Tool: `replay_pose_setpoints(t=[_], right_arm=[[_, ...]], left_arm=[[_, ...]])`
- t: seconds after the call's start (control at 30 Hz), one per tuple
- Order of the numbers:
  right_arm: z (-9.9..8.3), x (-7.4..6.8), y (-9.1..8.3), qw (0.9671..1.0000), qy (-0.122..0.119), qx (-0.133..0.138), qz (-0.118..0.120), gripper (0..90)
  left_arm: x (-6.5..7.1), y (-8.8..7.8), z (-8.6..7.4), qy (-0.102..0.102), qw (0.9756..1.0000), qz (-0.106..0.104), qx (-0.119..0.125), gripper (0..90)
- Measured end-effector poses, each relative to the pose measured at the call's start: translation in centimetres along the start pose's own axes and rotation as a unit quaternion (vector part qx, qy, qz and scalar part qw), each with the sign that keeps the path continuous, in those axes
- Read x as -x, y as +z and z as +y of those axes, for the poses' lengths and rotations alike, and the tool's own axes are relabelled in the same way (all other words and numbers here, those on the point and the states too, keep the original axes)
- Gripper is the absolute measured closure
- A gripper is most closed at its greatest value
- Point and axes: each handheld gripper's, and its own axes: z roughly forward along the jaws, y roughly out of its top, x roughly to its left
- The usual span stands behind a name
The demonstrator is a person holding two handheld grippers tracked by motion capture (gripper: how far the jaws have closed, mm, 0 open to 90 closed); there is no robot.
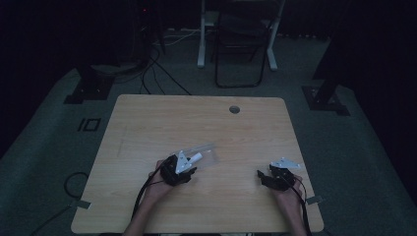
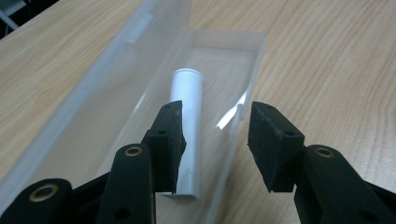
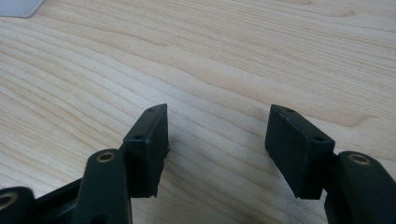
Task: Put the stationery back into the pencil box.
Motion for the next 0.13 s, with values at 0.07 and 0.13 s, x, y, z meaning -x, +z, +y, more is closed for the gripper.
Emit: replay_pose_setpoints(t=[0.07, 0.13], right_arm=[[0.00, 0.00, 0.01, 1.0000, 0.000, 0.000, 0.000, 39.1], [0.00, 0.01, 0.01, 1.0000, 0.000, 0.000, 0.000, 39.0]], left_arm=[[0.19, -0.01, 0.00, 0.001, 1.0000, -0.002, 0.000, 55.4], [0.28, -0.04, 0.00, -0.001, 1.0000, -0.004, 0.002, 55.4]])
